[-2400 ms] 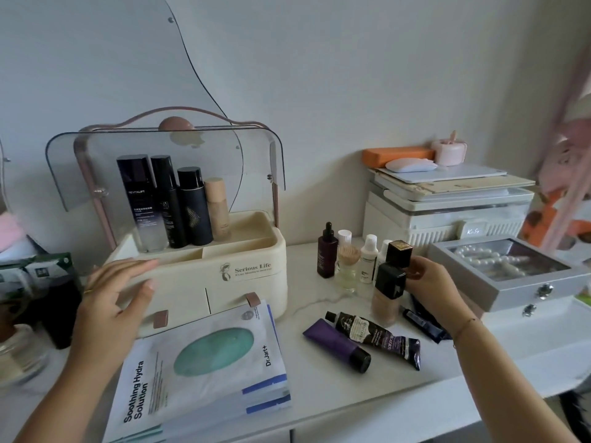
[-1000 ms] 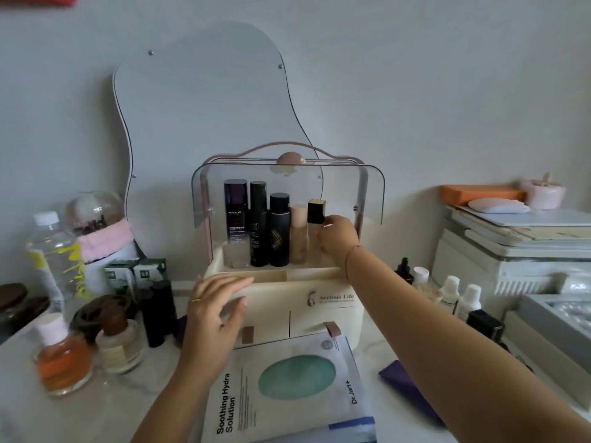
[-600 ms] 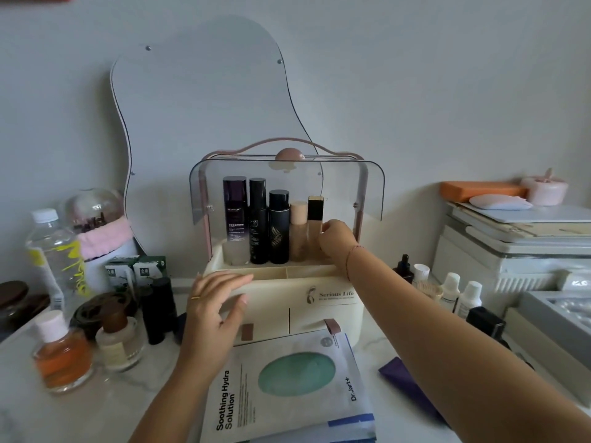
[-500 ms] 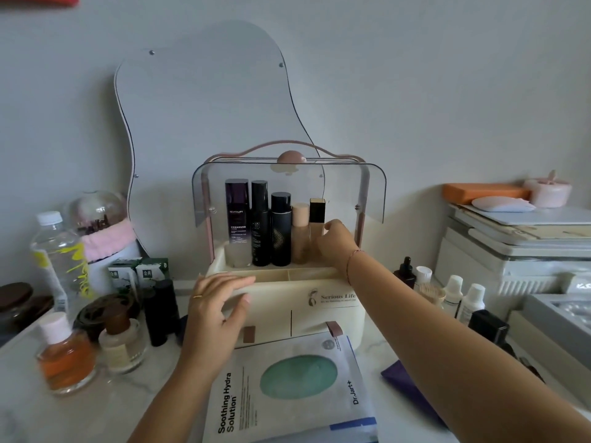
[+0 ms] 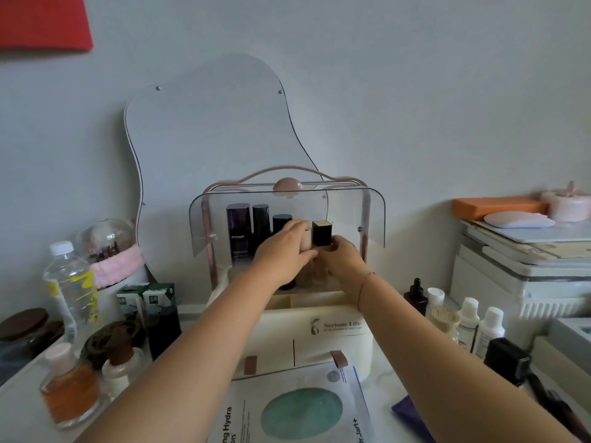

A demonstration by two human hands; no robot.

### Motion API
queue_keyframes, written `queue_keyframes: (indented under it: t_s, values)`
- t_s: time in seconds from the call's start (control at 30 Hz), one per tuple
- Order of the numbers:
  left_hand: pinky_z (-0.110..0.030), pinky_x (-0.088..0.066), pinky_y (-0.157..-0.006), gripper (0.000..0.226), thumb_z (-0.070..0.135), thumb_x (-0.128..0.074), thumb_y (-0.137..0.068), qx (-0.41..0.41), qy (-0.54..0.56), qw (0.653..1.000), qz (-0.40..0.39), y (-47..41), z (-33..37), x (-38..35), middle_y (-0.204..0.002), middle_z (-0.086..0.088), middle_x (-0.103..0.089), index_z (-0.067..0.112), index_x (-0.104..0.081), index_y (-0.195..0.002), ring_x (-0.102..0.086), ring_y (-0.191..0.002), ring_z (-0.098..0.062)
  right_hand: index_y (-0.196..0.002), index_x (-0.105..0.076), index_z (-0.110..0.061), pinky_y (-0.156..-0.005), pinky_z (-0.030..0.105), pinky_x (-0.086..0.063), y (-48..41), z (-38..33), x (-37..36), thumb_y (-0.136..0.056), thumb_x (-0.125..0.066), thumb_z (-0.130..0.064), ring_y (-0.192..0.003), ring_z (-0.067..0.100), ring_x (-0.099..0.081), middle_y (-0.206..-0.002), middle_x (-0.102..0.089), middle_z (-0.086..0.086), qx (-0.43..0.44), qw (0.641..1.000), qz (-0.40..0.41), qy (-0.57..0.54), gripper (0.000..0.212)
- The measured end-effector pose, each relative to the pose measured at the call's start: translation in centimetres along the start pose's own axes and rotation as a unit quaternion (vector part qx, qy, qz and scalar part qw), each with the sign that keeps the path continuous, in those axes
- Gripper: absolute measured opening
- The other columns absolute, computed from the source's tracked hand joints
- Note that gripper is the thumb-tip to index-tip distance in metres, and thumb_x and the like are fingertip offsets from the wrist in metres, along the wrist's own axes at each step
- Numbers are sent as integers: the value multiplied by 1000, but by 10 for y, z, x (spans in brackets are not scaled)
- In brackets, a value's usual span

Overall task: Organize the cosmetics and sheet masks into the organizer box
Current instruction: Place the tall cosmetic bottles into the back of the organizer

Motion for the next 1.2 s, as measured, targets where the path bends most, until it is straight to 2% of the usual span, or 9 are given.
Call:
queue_keyframes:
  t_s: [0.1, 0.33, 0.47, 0.57, 0.87, 0.97, 1.07, 1.13, 1.2]
  values:
    - [-39, -48, -87, 54, 32, -60, -89, 5, 3, 1000, 21, -7, -1, -5, -141, 6, -41, 18, -41, -138, -54, -114, -23, -115, -55, -10, -64, 21, -46, -1, 3, 2, -88, -56, -11, -83, 15, -59, -100, -64, 5, 5, 1000, -5, -1, 27]
    - [-26, -42, -82, 42, 19, -67, -85, 34, 140, 986, 84, 0, -2, -1, -121, 1, -60, 19, -57, -126, -56, -99, -15, -117, -58, -10, -82, 32, -50, -8, 12, 0, -93, -49, -15, -94, 24, -59, -106, -64, 10, 11, 992, -7, 123, 27]
    - [-37, -53, -86, 45, 17, -72, -80, 70, 198, 972, 103, 7, -4, 3, -119, -2, -65, 21, -61, -124, -65, -93, -27, -119, -57, -13, -79, 34, -55, -9, 12, -2, -93, -47, -15, -80, 20, -60, -89, -60, 3, -3, 990, -8, 141, 28]
    - [-7, -44, -65, 38, 21, -76, -76, 70, 210, 967, 123, 12, -9, 8, -95, 11, -67, 25, -67, -112, -60, -71, -1, -120, -57, -14, -80, 39, -57, -5, 8, -3, -92, -48, -10, -83, 24, -63, -91, -62, 6, -17, 991, -20, 133, 30]
    - [-1, -40, -60, 27, 22, -79, -73, 53, 235, 963, 125, 21, -21, 29, -79, 20, -65, 28, -73, -98, -56, -67, 12, -118, -60, -7, -82, 41, -57, 3, 2, -15, -91, -50, -5, -89, 30, -67, -108, -64, 16, -29, 992, -74, 100, 29]
    - [-1, -41, -64, 26, 21, -78, -74, 54, 244, 960, 128, 21, -20, 30, -86, 18, -68, 25, -73, -99, -61, -75, 7, -96, -66, -3, -77, 34, -55, 9, -2, -14, -90, -51, -7, -77, 26, -64, -87, -64, 14, -14, 988, -80, 134, 17]
    - [0, -41, -65, 25, 22, -78, -74, 46, 255, 956, 135, 19, -14, 28, -85, 20, -67, 25, -73, -98, -60, -75, 8, -62, -45, -16, -55, 25, -34, 16, -5, -7, -87, -55, -14, -57, 16, -44, -64, -44, 1, 27, 982, -46, 184, 28]
    - [0, -40, -65, 24, 21, -78, -74, 38, 264, 954, 138, 18, -8, 25, -84, 22, -66, 25, -73, -97, -59, -73, 12, -90, -59, -13, -68, 23, -41, 25, -7, 0, -84, -59, -11, -79, 18, -58, -87, -58, 1, 62, 979, -51, 186, 7]
    - [1, -40, -65, 24, 21, -78, -73, 37, 273, 951, 139, 15, -3, 22, -83, 22, -66, 24, -74, -97, -57, -73, 16, -114, -58, -8, -82, 29, -49, 34, -13, 7, -77, -65, -8, -99, 23, -61, -109, -64, 5, 81, 974, -88, 190, 38]
Point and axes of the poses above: each hand's wrist, its own y-axis away from the middle knuckle, its own x-axis out of the back of the hand, z = x × y, the point moved 2 cm from there along -y, towards the middle knuckle
